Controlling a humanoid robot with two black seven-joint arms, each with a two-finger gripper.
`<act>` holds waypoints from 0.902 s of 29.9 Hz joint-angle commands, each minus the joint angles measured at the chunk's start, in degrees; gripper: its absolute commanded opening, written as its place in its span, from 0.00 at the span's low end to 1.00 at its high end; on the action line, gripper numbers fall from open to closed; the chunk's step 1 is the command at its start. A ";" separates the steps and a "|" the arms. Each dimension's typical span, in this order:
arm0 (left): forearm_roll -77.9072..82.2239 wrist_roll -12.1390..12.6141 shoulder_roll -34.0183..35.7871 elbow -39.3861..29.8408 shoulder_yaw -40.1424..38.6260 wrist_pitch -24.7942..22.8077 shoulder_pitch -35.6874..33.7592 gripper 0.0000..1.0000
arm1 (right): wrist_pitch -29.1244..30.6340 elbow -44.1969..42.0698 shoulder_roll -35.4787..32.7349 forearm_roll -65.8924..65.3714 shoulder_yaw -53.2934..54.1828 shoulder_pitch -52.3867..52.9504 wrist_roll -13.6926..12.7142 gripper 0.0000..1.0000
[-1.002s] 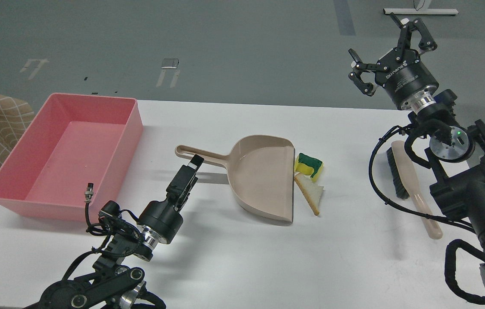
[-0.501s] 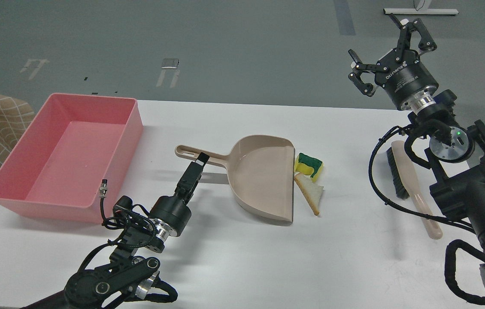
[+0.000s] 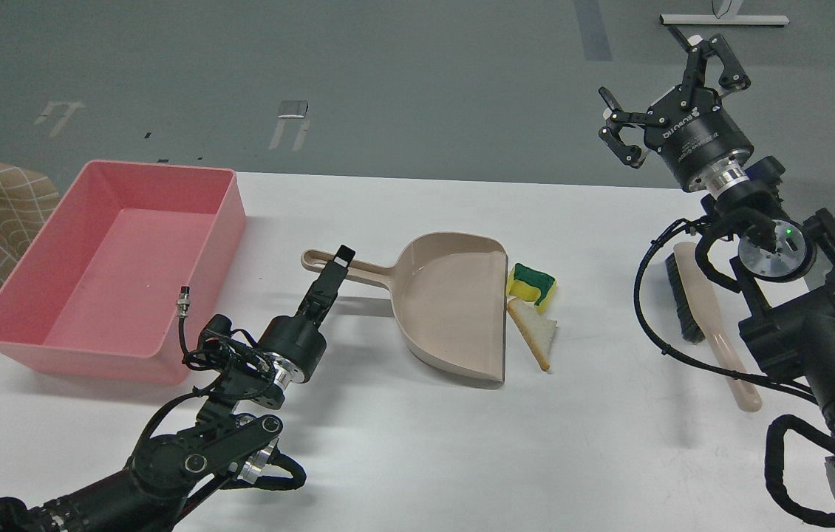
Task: Sweep and dump garbage into bin
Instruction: 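Grasp the beige dustpan handle with the left gripper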
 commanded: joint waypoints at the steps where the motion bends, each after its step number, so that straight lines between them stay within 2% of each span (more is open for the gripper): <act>1: -0.02 0.00 -1.04 1.77 0.01 0.00 -0.89 0.97 | 0.00 0.02 0.00 0.00 -0.07 -0.01 0.00 1.00; 4: 0.07 0.00 -1.57 3.18 0.10 0.00 -1.33 0.95 | 0.00 0.02 0.00 0.00 -0.07 -0.01 0.00 1.00; 8: -0.02 0.00 -2.01 3.62 0.10 0.00 -1.69 0.86 | 0.00 0.02 0.00 0.00 0.02 -0.01 0.00 1.00; 12: -0.02 0.00 -2.19 4.58 0.10 0.00 -2.04 0.85 | 0.00 0.02 0.00 0.00 -0.07 -0.01 0.00 1.00; 17: -0.02 0.00 -2.63 5.38 0.10 0.00 -2.21 0.79 | 0.00 0.02 0.00 0.00 -0.07 -0.10 0.00 1.00; 21: -0.02 0.00 -2.63 5.47 0.89 0.00 -2.48 0.71 | 0.00 0.20 0.00 0.00 0.02 -0.10 0.00 1.00; 23: -0.28 0.00 -2.63 5.47 1.77 0.00 -2.65 0.71 | 0.00 0.20 0.00 0.00 0.02 -0.10 0.00 1.00; 25: -0.46 0.00 -2.63 5.47 2.47 0.00 -3.09 0.66 | 0.00 0.20 0.00 0.00 0.02 -0.10 0.00 1.00; 27: -0.63 0.00 -2.63 5.64 2.65 0.00 -3.09 0.58 | 0.00 0.20 0.00 0.00 0.02 -0.10 0.00 1.00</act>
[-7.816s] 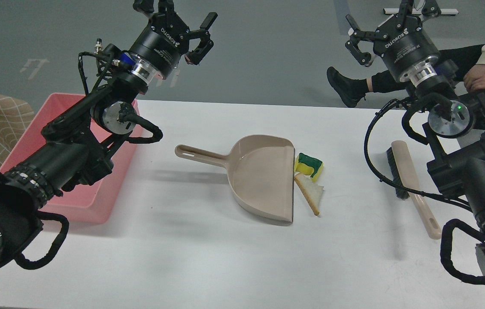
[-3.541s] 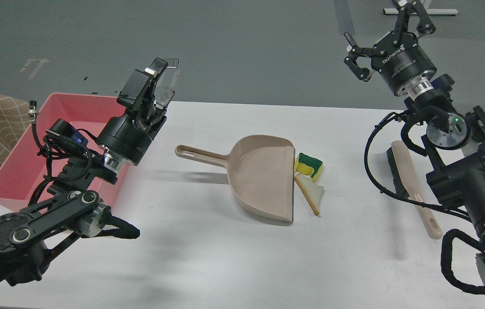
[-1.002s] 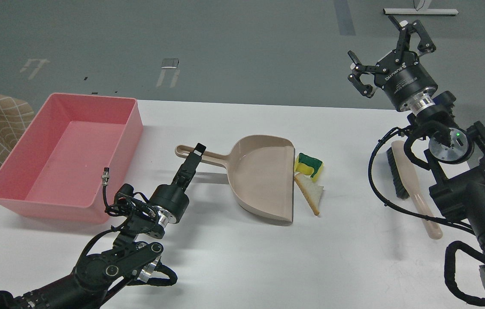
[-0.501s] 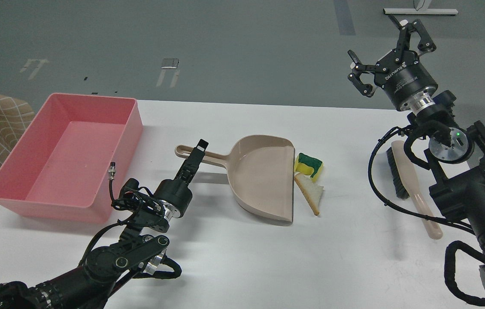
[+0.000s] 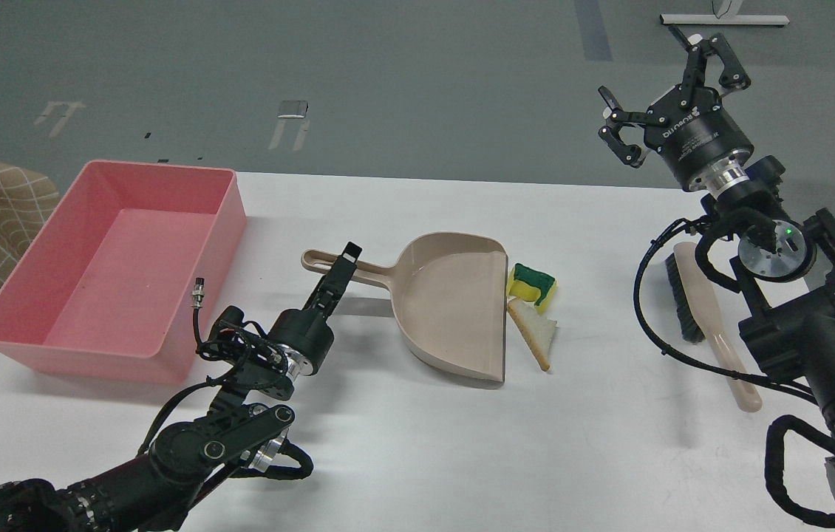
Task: Sweep and dump garbage into bin
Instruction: 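Grasp the beige dustpan handle with the left gripper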
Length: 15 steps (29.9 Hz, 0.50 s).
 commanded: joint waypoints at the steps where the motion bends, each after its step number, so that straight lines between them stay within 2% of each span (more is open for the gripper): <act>1: -0.28 0.00 0.00 0.12 0.49 0.00 -0.23 0.56 | 0.00 0.00 0.00 0.00 0.01 0.00 0.00 1.00; 4: -0.36 0.00 0.00 0.12 0.49 0.00 -0.23 0.50 | 0.00 0.00 0.00 0.00 0.01 0.00 0.00 1.00; 6: -0.36 0.00 -0.08 0.99 0.49 0.00 -0.23 0.41 | 0.00 0.09 0.00 0.00 0.01 0.00 0.00 1.00; 9: -0.28 0.00 -0.08 1.17 0.49 0.00 -0.23 0.31 | 0.00 0.18 0.00 0.00 0.01 0.09 0.00 1.00; 10: -0.28 0.00 -0.08 1.17 0.49 0.00 -0.32 0.27 | 0.00 0.26 0.00 0.00 0.01 0.00 0.00 1.00; 12: -0.10 0.00 -0.17 1.08 0.49 0.00 -0.32 0.08 | 0.00 0.26 0.00 0.00 0.01 0.09 0.00 1.00; 14: -0.01 0.00 -0.17 1.08 0.92 0.00 -0.49 0.00 | 0.00 0.26 0.00 0.00 0.01 0.09 0.00 1.00; 15: -0.10 0.00 -0.17 1.08 1.45 0.00 -0.49 0.00 | 0.00 0.26 0.00 0.00 -0.07 0.09 0.00 1.00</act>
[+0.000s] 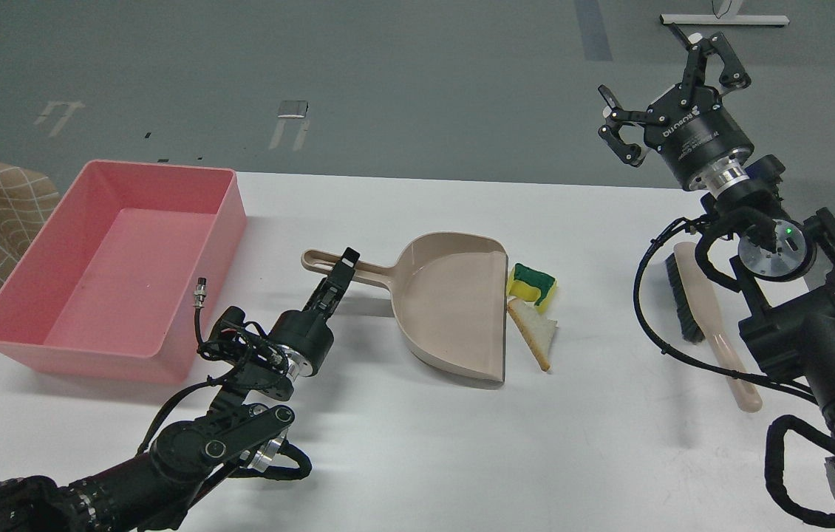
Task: Sweep and dump garbage into bin
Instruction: 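Grasp the beige dustpan handle with the left gripper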
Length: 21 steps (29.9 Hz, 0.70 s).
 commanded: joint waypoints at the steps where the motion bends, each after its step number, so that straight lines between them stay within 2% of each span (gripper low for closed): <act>1: 0.03 0.04 0.00 -0.01 1.50 0.00 -0.12 0.00 | 0.00 0.01 -0.09 0.00 -0.18 0.17 -0.09 1.00; 15: -0.05 0.04 0.17 -0.62 3.09 0.00 -0.56 0.00 | 0.00 -0.08 -2.11 -0.35 -0.71 1.05 -0.18 1.00; 21: -0.06 0.04 0.35 -0.27 3.09 0.00 -1.00 0.00 | 0.00 -0.17 -3.86 -0.88 -5.70 1.31 -1.76 1.00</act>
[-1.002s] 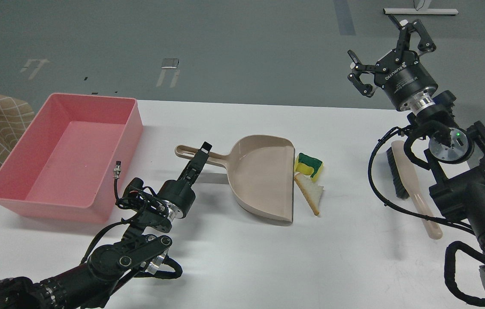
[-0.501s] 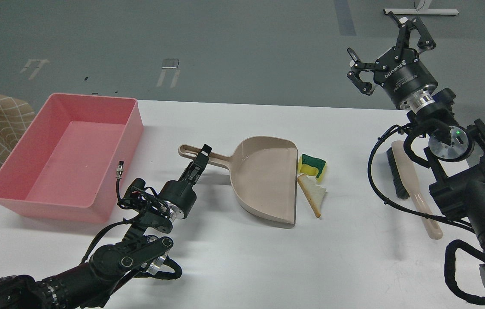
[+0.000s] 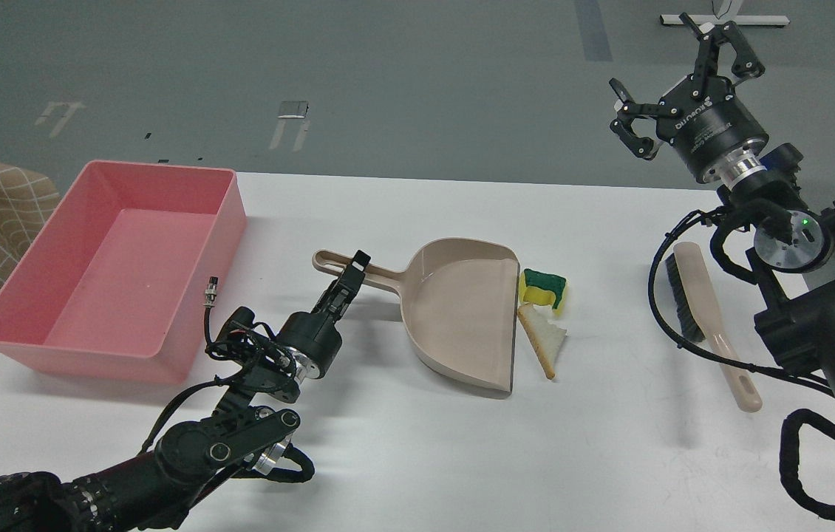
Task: Sweep and dump garbage into bin
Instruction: 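Grasp the beige dustpan handle with the left gripper, then reach the right gripper down to the wooden brush handle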
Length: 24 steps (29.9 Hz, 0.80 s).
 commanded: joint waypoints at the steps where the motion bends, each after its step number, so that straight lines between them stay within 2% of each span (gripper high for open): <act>1: 0.01 0.02 0.17 0.27 0.06 0.04 -0.62 0.00 | 0.00 -0.28 -2.19 -0.21 -5.36 0.49 -0.77 1.00; 9: 0.01 0.07 0.35 0.36 0.06 0.04 -1.23 0.00 | 0.00 -0.73 -11.77 -0.39 -30.83 8.82 -1.65 1.00; 12: 0.01 0.07 0.44 0.36 0.15 0.04 -1.50 0.00 | 0.00 -0.90 -13.01 -0.56 -39.54 12.60 -1.65 1.00; 24: 0.09 0.02 0.79 0.36 0.15 0.04 -1.67 0.00 | 0.00 0.07 -16.52 -7.15 -59.60 22.89 -1.74 1.00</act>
